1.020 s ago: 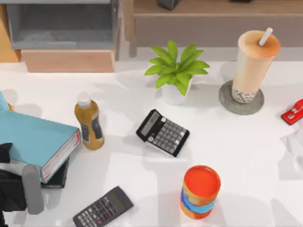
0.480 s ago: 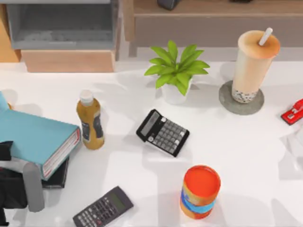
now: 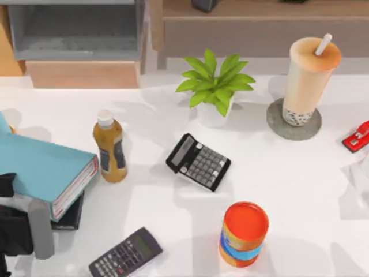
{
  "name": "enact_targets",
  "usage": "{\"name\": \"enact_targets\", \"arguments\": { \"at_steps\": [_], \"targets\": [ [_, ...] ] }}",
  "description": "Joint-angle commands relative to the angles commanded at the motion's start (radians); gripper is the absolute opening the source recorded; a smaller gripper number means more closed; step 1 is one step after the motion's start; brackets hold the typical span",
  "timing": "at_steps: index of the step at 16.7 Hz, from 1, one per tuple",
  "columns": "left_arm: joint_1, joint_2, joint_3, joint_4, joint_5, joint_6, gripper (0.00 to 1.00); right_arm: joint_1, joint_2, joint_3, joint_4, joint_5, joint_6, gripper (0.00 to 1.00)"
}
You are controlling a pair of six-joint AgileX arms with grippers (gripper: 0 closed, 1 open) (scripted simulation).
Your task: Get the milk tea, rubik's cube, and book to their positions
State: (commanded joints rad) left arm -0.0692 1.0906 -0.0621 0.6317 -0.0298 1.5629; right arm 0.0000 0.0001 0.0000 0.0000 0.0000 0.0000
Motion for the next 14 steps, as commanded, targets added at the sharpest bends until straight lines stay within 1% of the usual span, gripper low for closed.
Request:
{"name": "enact_targets", "arguments": {
  "at_steps": [8,9,14],
  "targets": [
    [0.000,0.000,0.000,0.000,0.000,0.000,0.98,0.000,0.000,0.000,0.000,0.000,0.000,1.00],
    [0.000,0.000,0.000,0.000,0.000,0.000,1.00,0.000,0.000,0.000,0.000,0.000,0.000,1.00],
    [0.000,0.000,0.000,0.000,0.000,0.000,1.00,0.000,0.000,0.000,0.000,0.000,0.000,1.00]
  ]
}}
